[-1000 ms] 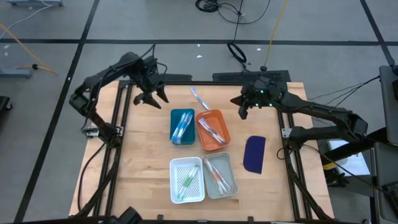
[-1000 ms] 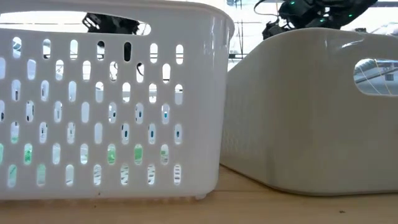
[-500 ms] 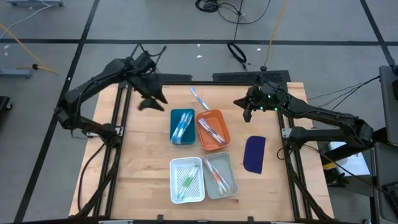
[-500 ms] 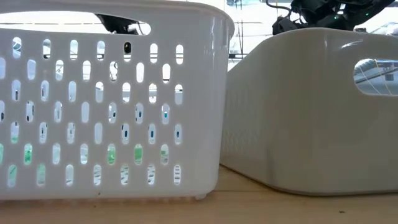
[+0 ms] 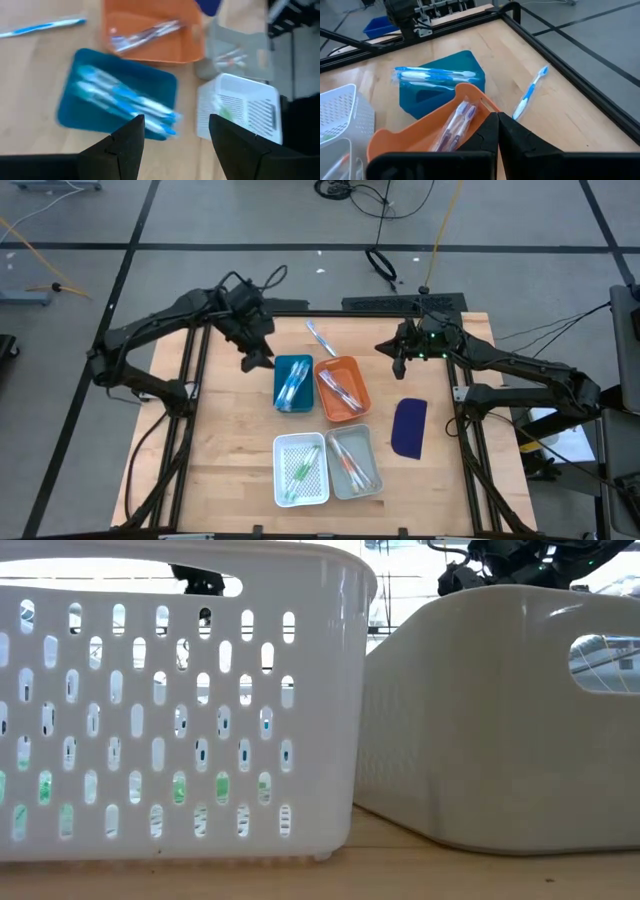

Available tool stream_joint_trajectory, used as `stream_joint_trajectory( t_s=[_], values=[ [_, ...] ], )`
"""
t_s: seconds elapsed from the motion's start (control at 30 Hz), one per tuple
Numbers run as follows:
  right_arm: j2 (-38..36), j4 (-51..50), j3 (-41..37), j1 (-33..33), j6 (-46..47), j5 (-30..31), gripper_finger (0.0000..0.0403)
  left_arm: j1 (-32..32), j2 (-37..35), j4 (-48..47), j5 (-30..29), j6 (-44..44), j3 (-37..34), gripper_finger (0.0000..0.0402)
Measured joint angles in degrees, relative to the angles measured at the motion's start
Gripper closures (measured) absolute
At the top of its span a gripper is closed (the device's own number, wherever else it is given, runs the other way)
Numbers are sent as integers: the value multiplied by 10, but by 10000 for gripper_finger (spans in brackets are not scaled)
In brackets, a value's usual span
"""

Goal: Pick & Place Toothbrushes
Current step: Adjust the blue toothbrush on the blue bin

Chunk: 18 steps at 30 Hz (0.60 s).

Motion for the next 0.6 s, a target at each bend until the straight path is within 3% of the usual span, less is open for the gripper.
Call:
stream_joint_trajectory(
  t_s=[0.23,0.43,0.6],
  values=[
    [-39,5,-36,0,17,0,403,-55,-1,12,1,8,0,179],
    [-89,105,-94,0,63,-13,403,-92,-1,12,0,3,0,179],
    [-106,113,-116,0,83,-15,403,-130,-1,13,-25,-31,0,179]
  ],
)
